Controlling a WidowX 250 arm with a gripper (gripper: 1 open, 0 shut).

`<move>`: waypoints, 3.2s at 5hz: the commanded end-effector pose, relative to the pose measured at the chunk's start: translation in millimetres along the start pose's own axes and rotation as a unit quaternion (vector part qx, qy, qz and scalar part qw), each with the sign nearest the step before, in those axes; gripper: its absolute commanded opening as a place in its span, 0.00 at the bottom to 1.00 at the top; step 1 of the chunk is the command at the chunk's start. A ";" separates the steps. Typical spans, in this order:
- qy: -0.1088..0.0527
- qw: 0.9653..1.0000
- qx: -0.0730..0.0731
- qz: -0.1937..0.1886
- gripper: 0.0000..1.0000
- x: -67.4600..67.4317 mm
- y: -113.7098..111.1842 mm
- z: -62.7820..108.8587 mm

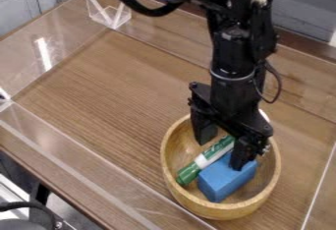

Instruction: Remove the green marker from inside the brown bowl and put it on the table

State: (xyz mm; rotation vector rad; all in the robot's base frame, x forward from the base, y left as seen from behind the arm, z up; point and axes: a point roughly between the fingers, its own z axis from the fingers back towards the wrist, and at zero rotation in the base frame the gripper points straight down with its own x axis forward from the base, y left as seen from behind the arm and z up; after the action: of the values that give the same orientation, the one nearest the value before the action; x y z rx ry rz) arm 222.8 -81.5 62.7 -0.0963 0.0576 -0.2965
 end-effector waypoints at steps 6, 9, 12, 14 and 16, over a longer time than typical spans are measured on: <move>-0.014 1.000 -0.002 -0.004 1.00 5.2 1.0 -22.7; -0.013 1.000 -0.005 -0.002 1.00 4.8 1.5 -37.1; -0.010 1.000 -0.005 -0.003 0.00 4.2 1.8 -46.6; -0.004 1.000 -0.004 -0.007 0.00 1.5 2.5 -42.4; 0.002 1.000 -0.002 -0.011 0.00 -1.2 3.1 -37.4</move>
State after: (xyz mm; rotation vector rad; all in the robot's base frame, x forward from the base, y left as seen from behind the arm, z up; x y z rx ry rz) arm 231.6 -89.0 42.5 -0.1310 -0.0110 -0.2982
